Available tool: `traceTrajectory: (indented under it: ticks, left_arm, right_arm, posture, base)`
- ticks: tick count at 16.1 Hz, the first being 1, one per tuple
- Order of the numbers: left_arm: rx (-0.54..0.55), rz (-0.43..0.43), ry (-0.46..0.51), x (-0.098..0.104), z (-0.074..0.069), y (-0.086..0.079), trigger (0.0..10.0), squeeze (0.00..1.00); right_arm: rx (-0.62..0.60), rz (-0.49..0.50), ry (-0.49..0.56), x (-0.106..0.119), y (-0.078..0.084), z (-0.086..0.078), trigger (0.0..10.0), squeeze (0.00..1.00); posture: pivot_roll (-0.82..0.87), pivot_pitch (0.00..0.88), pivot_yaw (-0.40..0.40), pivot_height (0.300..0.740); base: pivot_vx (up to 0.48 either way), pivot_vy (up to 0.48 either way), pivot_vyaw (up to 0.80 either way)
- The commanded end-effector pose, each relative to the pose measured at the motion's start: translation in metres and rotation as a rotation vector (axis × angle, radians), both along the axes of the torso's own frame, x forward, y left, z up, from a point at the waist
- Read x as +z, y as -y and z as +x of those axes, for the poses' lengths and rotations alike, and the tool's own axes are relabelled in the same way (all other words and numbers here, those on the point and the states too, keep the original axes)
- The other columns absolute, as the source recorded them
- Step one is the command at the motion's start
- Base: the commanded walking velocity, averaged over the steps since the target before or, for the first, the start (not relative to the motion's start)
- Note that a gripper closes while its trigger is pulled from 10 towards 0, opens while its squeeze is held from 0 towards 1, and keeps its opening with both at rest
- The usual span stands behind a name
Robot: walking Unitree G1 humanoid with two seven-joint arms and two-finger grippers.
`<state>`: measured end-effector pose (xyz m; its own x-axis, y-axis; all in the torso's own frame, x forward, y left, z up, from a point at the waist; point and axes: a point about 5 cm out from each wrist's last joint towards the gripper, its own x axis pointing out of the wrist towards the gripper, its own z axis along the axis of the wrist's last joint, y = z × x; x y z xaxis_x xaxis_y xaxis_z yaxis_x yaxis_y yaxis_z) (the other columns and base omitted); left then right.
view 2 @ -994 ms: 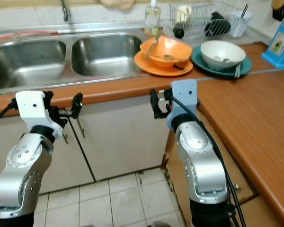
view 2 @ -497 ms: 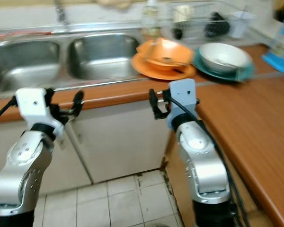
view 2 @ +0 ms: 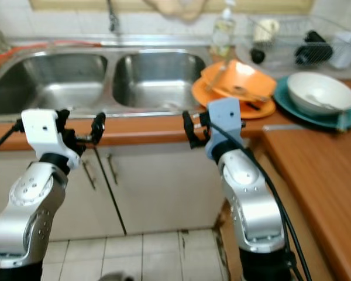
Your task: Kitchen organization
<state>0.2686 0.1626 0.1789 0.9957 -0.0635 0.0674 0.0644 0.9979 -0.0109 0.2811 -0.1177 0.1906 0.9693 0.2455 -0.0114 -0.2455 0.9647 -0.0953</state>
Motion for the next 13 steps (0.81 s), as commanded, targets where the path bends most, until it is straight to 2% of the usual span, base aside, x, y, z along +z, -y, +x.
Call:
traceTrajectory:
  ticks: [1,13]
  left_arm:
    - [0.007,0.0,0.01,0.004,0.002,-0.002,10.0,0.0]
    - [-0.024,0.016,0.033,0.012,0.005,0.001,10.0,0.0]
  right_arm:
    - [0.011,-0.002,0.027,0.007,-0.004,-0.001,10.0,0.0]
    - [-0.032,0.032,0.083,0.02,0.001,0.002,10.0,0.0]
  posture:
    - [-0.03,0.0,0.01,0.716]
    - [-0.03,0.0,0.008,0.716]
  base:
    - [0.33,0.0,0.0]
    - [0.311,0.0,0.0]
